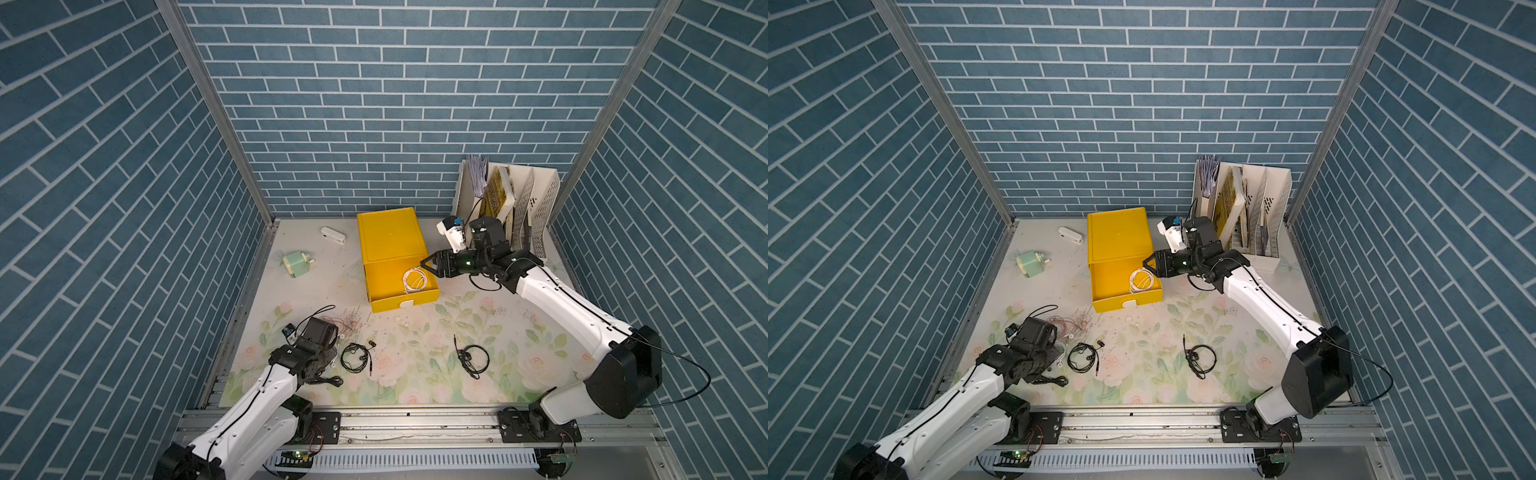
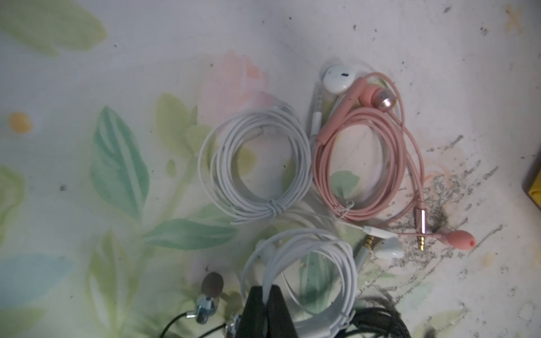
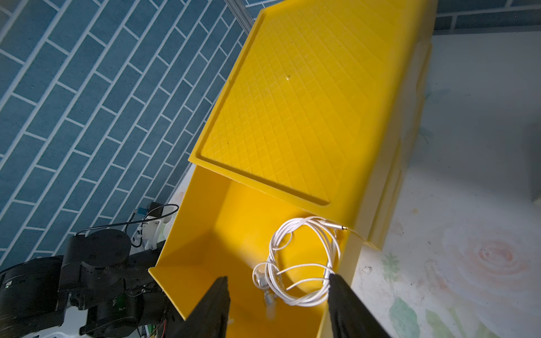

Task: Place the wired earphones into the drawer by color
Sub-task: Pick up the wired earphones from the center of the board.

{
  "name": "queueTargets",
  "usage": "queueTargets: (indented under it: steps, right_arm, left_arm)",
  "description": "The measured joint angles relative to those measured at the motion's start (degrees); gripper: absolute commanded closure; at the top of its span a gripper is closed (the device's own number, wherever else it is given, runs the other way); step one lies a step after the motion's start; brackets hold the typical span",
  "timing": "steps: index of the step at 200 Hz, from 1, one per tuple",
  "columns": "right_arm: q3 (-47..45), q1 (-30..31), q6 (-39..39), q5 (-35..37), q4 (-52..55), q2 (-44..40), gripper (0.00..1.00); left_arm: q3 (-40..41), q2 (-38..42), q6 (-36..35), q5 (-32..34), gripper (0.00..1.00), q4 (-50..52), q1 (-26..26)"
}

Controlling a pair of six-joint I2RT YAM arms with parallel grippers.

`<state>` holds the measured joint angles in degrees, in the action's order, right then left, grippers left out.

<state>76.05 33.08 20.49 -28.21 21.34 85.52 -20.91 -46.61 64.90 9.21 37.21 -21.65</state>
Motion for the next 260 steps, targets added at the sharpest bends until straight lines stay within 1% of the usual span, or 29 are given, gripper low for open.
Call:
queueTargets:
  steps: [17, 33, 44, 67, 87, 121, 147, 161, 199, 222, 243, 260]
  right_arm:
    - [0.0, 0.0, 0.0, 0.0, -0.2, 0.0, 0.43]
    - [0.0, 0.0, 0.0, 0.0, -0.4, 0.0, 0.43]
    - [0.0, 0.0, 0.0, 0.0, -0.4, 0.0, 0.43]
    - [0.0, 0.0, 0.0, 0.0, -0.4, 0.0, 0.43]
    - [0.0, 0.0, 0.0, 0.2, -0.4, 0.0, 0.43]
    - [0.0, 0.0, 0.0, 0.2, -0.7, 0.0, 0.40]
    - [0.6, 0.0, 0.0, -0.1, -0.8, 0.0, 0.39]
    - [1.5, 0.0, 0.0, -0.7, -1.0, 0.0, 0.35]
    - [2.2, 0.0, 0.3, -5.5, -4.7, 0.0, 0.27]
    - [2.4, 0.0, 0.3, -8.7, -6.4, 0.0, 0.25]
    - [3.1, 0.0, 0.7, -12.2, -8.3, 0.0, 0.25]
    - [4.7, 0.4, 0.7, -14.9, -9.5, 0.2, 0.22]
  left_arm:
    - [0.0, 1.0, -0.5, -0.3, 0.93, 0.1, 0.0]
    - [-0.1, 2.4, -0.9, -0.7, 0.99, 0.2, 0.0]
    - [-0.1, 3.4, -1.2, -1.1, 1.00, 0.2, 0.0]
    - [-0.6, 5.3, -1.8, -2.3, 1.00, 0.7, 0.0]
    - [-2.9, 7.3, -2.9, -3.6, 1.00, 2.3, 0.0]
    - [-11.5, 10.8, -6.1, -5.8, 1.00, 4.8, 0.0]
    - [-18.6, 12.0, -9.4, -6.5, 1.00, 6.8, 0.0]
    - [-22.1, 11.9, -11.3, -7.0, 1.00, 8.0, 0.0]
    - [-30.9, 11.1, -17.3, -8.8, 1.00, 9.1, 0.0]
    - [-35.9, 8.4, -21.2, -10.1, 1.00, 9.2, 0.0]
    - [-38.8, 6.0, -24.4, -11.8, 1.00, 9.2, 0.0]
    - [-41.0, 4.8, -26.6, -14.0, 1.00, 9.2, 0.0]
